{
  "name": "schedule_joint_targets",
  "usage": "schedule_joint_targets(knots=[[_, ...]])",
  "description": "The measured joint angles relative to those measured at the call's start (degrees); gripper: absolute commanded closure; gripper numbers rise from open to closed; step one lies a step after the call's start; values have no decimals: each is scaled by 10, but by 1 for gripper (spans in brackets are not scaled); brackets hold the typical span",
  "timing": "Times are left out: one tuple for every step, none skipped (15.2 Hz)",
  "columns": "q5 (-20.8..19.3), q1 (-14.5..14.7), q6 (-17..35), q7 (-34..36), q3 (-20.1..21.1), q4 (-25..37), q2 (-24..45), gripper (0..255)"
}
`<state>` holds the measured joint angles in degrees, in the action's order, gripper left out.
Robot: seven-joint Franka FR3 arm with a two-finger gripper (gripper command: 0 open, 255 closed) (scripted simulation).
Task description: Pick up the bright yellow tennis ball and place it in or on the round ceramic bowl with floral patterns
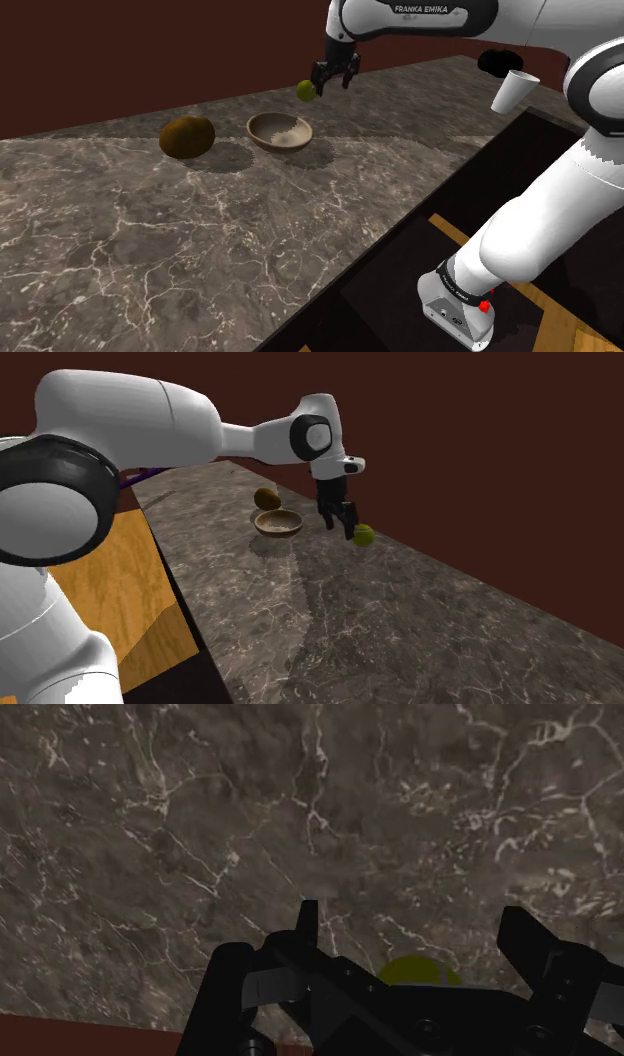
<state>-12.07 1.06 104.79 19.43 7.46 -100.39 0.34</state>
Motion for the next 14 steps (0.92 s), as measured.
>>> schedule_joint_targets(knots=[[-8, 1, -2, 4, 1, 29, 23, 0], [-16, 3, -8, 8, 2, 62, 49, 0], [-24, 4, -9, 10, 1, 89, 71, 0], [-33, 7, -11, 16, 2, 120, 98, 0], [-41, 10, -18, 19, 2, 153, 123, 0], [-48, 14, -26, 21, 1, 185, 144, 0], [-54, 17, -28, 24, 1, 210, 164, 0], [-57, 17, -25, 25, 0, 215, 171, 0], [-58, 17, -18, 27, 0, 211, 174, 0], [-59, 17, -14, 28, -1, 210, 177, 0], [-60, 17, -7, 29, -1, 205, 179, 0], [-61, 16, -2, 30, -2, 203, 182, 0], [-61, 15, 5, 30, -2, 198, 183, 0], [-62, 14, 14, 32, -3, 190, 185, 0]])
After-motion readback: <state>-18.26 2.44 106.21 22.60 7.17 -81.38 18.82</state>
